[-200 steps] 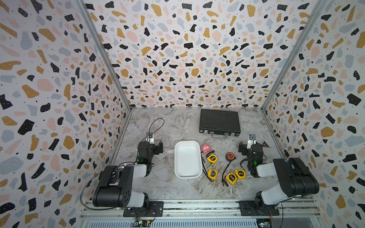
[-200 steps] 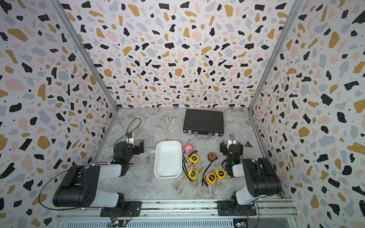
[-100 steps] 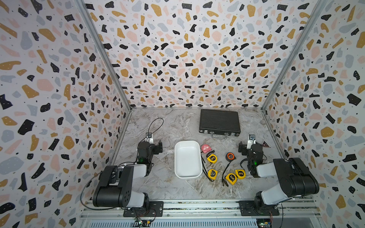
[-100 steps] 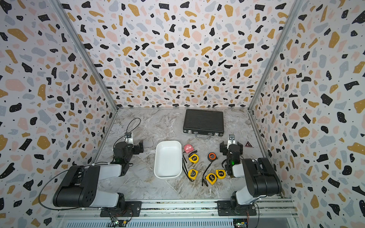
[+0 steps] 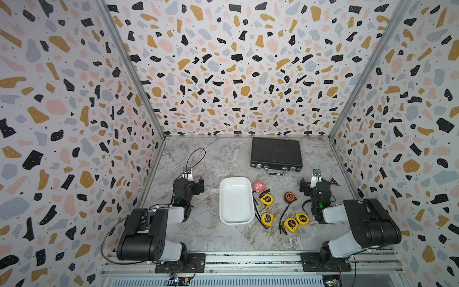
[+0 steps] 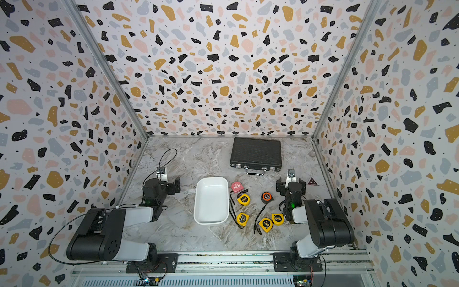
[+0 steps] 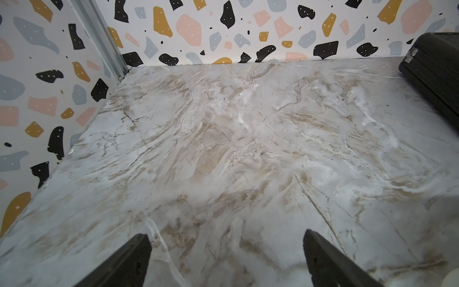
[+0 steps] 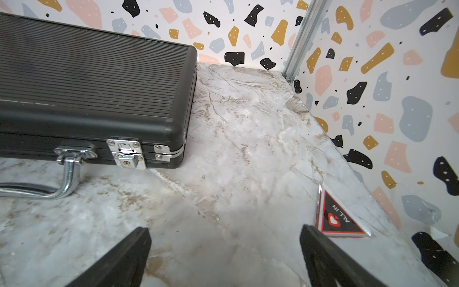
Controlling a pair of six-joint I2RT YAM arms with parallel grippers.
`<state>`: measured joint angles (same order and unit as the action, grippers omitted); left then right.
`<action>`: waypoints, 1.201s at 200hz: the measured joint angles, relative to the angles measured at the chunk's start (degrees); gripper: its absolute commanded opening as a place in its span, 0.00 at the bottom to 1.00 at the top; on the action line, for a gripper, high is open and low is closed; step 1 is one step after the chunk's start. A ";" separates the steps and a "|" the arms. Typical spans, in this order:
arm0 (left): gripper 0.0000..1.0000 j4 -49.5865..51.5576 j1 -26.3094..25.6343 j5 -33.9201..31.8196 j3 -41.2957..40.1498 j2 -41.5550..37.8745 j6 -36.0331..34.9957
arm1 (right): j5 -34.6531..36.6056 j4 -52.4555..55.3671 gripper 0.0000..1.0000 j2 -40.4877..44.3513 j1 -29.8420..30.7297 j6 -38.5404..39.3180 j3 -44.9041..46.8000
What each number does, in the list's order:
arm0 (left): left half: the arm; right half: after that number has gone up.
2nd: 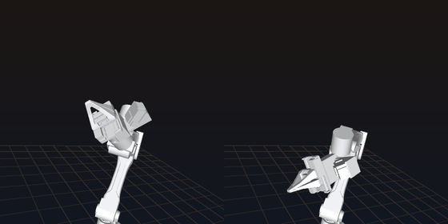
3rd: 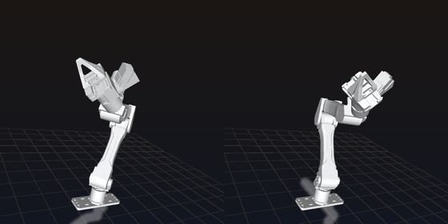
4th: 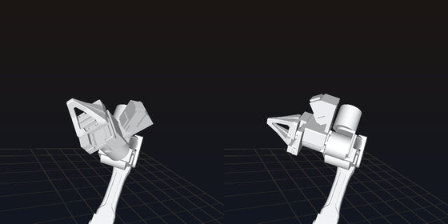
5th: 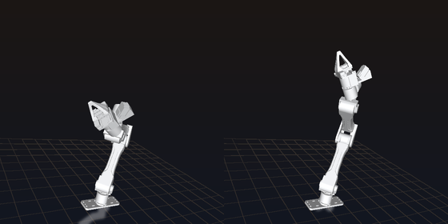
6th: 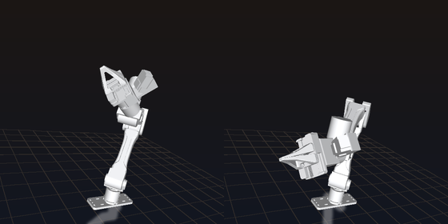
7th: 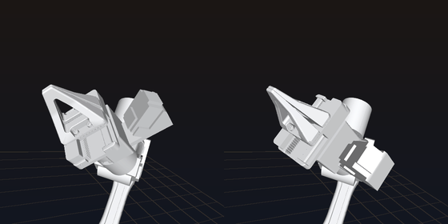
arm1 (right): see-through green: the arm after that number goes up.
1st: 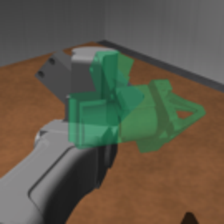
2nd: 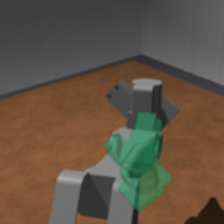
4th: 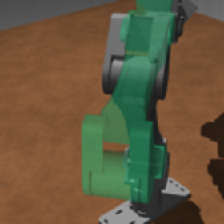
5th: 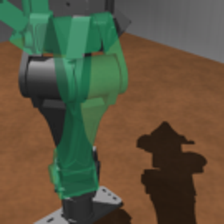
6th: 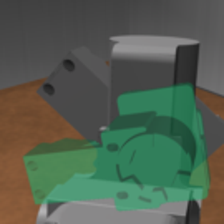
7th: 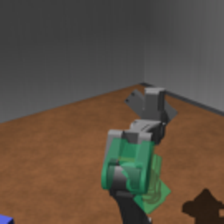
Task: Take the tape measure out of the storage box
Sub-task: Reset both arms
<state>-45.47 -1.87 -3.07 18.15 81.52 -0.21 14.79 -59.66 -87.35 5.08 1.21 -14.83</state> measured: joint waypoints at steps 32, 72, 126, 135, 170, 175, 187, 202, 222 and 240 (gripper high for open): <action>1.00 0.00 0.00 0.00 0.00 0.00 0.00 | 0.02 0.02 0.99 0.00 0.00 0.02 0.00; 1.00 0.00 0.00 0.00 0.00 0.00 0.00 | 0.17 0.02 0.99 0.00 0.00 0.02 0.00; 1.00 0.00 0.00 0.00 0.00 0.00 0.00 | 0.26 0.07 0.99 0.00 0.02 0.02 0.00; 1.00 0.00 0.00 0.00 0.00 0.00 0.00 | 0.28 0.07 0.99 0.00 0.00 0.00 0.00; 1.00 0.00 0.00 0.00 0.00 0.00 0.00 | 0.92 0.09 0.99 0.00 0.00 -0.04 0.00; 1.00 0.00 0.00 0.00 0.00 0.00 0.00 | 0.92 0.09 0.99 0.00 0.02 -0.02 0.00; 1.00 0.00 0.00 0.00 0.00 0.00 0.00 | 0.92 0.09 0.99 0.00 0.00 -0.02 0.00; 1.00 0.00 0.00 0.00 0.00 0.00 0.00 | 1.33 0.07 0.99 0.00 0.00 -0.11 0.00; 1.00 0.00 0.00 0.00 0.00 0.00 0.00 | 0.94 0.07 0.99 0.00 -0.09 0.00 0.00; 1.00 0.00 0.00 0.00 0.00 0.00 0.00 | 0.79 0.02 0.99 0.00 -0.15 0.04 0.00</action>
<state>-45.47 -1.87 -3.07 18.15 81.52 -0.21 15.57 -59.64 -87.35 4.93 1.26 -14.83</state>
